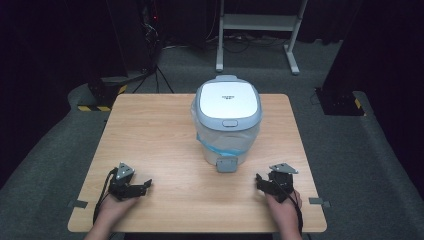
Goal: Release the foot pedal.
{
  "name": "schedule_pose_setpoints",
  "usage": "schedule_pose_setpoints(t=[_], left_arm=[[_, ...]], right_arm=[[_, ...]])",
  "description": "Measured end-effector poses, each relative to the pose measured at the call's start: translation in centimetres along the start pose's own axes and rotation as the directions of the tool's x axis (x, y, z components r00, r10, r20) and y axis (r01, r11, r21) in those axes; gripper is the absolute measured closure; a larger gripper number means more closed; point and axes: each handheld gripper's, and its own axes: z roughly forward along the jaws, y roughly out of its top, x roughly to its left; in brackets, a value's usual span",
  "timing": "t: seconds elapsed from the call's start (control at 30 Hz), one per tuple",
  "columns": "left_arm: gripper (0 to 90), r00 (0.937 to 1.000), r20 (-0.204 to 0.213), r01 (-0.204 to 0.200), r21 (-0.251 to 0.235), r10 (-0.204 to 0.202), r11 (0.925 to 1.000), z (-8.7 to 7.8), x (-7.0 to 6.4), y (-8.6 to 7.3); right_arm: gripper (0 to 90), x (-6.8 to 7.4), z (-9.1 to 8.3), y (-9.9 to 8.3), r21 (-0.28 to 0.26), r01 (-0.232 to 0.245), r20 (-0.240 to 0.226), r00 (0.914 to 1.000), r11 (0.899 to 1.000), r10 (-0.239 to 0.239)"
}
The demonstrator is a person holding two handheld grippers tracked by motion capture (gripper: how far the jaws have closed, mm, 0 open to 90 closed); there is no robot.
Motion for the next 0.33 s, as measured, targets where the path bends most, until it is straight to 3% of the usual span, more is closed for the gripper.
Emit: schedule_pose_setpoints(t=[0.17, 0.33], left_arm=[[17.0, 1.0000, -0.001, 0.001, -0.001, -0.001, 1.0000, -0.01, 0.00, 0.00], [17.5, 1.0000, 0.002, 0.000, -0.002, 0.000, 1.0000, -0.02, 0.02, -0.01]], right_arm=[[18.6, 0.66, 0.34, 0.31, 0.009, -0.031, 0.027, 0.9992, 0.999, 0.031], [18.2, 0.67, 0.37, 0.34, 0.010, -0.032, 0.028, 0.9991, 0.999, 0.031]])
